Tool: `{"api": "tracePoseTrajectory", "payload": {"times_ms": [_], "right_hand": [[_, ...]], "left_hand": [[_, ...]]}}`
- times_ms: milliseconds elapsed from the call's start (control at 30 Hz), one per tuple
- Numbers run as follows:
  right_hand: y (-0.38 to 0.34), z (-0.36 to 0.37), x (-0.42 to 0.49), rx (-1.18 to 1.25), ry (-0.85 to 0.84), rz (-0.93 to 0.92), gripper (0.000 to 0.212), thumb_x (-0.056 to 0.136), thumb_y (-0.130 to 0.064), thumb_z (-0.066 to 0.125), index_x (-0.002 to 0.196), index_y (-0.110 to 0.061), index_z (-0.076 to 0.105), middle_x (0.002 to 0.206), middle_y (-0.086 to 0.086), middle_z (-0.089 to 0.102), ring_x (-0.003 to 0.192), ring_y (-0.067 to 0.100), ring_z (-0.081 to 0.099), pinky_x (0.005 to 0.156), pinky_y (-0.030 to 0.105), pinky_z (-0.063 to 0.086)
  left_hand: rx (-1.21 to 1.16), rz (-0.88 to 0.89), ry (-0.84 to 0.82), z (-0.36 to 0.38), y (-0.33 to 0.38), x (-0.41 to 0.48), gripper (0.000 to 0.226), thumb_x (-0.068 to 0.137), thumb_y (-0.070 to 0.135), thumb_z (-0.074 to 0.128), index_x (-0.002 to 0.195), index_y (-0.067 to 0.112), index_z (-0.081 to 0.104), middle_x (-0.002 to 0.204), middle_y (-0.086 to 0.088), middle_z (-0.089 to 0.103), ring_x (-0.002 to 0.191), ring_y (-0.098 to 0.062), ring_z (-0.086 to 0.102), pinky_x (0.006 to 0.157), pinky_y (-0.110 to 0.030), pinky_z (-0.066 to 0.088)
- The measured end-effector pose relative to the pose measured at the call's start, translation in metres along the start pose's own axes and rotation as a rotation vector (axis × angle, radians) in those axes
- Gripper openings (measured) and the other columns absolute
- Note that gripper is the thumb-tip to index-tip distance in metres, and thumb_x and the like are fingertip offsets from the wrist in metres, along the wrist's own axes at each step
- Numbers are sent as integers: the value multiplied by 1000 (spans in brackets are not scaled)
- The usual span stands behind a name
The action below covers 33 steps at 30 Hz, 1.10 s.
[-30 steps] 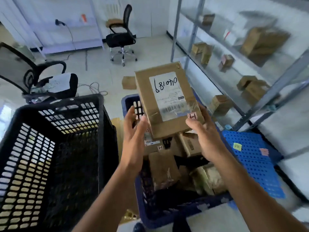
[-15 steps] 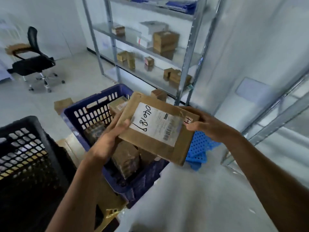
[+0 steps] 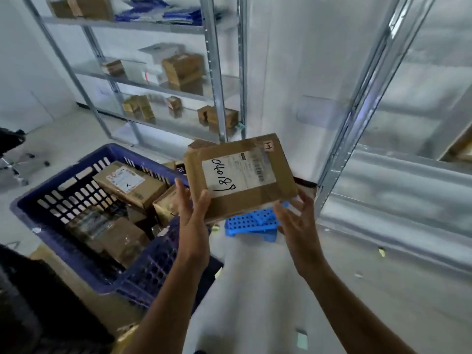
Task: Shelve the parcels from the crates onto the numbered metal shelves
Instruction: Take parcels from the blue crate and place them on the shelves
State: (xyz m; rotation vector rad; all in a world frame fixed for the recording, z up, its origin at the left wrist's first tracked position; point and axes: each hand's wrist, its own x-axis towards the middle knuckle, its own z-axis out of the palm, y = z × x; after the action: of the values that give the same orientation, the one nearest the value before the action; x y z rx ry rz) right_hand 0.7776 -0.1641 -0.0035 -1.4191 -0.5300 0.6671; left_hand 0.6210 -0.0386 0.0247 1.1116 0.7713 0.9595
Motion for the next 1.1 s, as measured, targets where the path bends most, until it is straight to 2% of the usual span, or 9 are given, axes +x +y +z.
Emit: {"api": "tracePoseTrajectory", "payload": {"times_ms": [200, 400, 500, 567, 667, 733, 867, 1000, 1100], "right_hand": [[-18, -20, -40, 193, 95, -148, 88, 84, -50, 74, 154, -50, 21, 143, 1, 58, 123, 18, 68, 83, 36, 64], [-44, -29, -68, 233, 223, -228, 85, 82, -26, 75, 152, -38, 28, 135, 13, 59, 115, 18, 71, 78, 35, 63], [-51, -35, -85, 126, 225, -244, 90, 84, -22, 71, 158, -43, 24, 134, 15, 59, 112, 18, 72, 76, 33, 62], [-54, -35, -98, 48, 174, -217, 98, 78, -33, 74, 159, -46, 21, 135, 17, 58, 113, 21, 71, 77, 35, 62], [-55, -30, -113, -36, 116, -183, 96, 75, -40, 73, 156, -52, 22, 133, 21, 58, 114, 29, 70, 79, 40, 62], [-58, -26, -118, -60, 130, -170, 94, 79, -39, 72, 158, -50, 21, 133, 23, 59, 116, 31, 69, 80, 42, 63], [-63, -33, -128, -77, 233, -169, 84, 89, -37, 71, 158, -46, 25, 134, 13, 62, 117, 21, 71, 79, 31, 63], [-60, -50, -141, -134, 309, -157, 82, 93, -37, 74, 158, -47, 25, 134, -2, 63, 117, 16, 71, 84, 40, 65], [-62, -77, -149, -87, 337, -120, 91, 86, -43, 78, 157, -53, 22, 131, -4, 64, 111, 9, 72, 75, 37, 65]], "left_hand": [[-73, -42, -170, 35, -25, -45, 79, 89, 53, 68, 148, 71, 18, 147, 17, 56, 126, -20, 63, 97, -53, 54], [-17, -55, -496, 20, -25, -59, 86, 84, 53, 76, 150, 64, 22, 148, 13, 56, 130, -20, 61, 90, -48, 59], [78, -37, -445, -7, -14, -46, 96, 77, 60, 79, 154, 51, 23, 159, 5, 44, 140, -24, 51, 107, -61, 44], [216, -12, -518, -28, -4, -33, 98, 73, 67, 79, 154, 53, 26, 163, 5, 37, 144, -21, 45, 108, -53, 46], [237, -115, -877, -44, 10, -27, 84, 76, 60, 82, 147, 60, 36, 143, 9, 60, 123, -14, 65, 85, -30, 60], [219, -162, -981, -43, 15, -28, 73, 83, 47, 82, 145, 54, 44, 133, 3, 68, 118, -21, 69, 84, -28, 60], [124, -153, -969, -21, 14, -43, 76, 88, 35, 80, 149, 53, 39, 133, 0, 68, 120, -27, 68, 87, -35, 61], [100, -106, -911, 21, 5, -65, 86, 88, 29, 78, 153, 58, 28, 139, -2, 63, 119, -26, 69, 86, -43, 62], [95, -74, -902, 57, 3, -77, 94, 82, 34, 79, 151, 63, 23, 148, -1, 50, 118, -23, 69, 87, -44, 62]]}}
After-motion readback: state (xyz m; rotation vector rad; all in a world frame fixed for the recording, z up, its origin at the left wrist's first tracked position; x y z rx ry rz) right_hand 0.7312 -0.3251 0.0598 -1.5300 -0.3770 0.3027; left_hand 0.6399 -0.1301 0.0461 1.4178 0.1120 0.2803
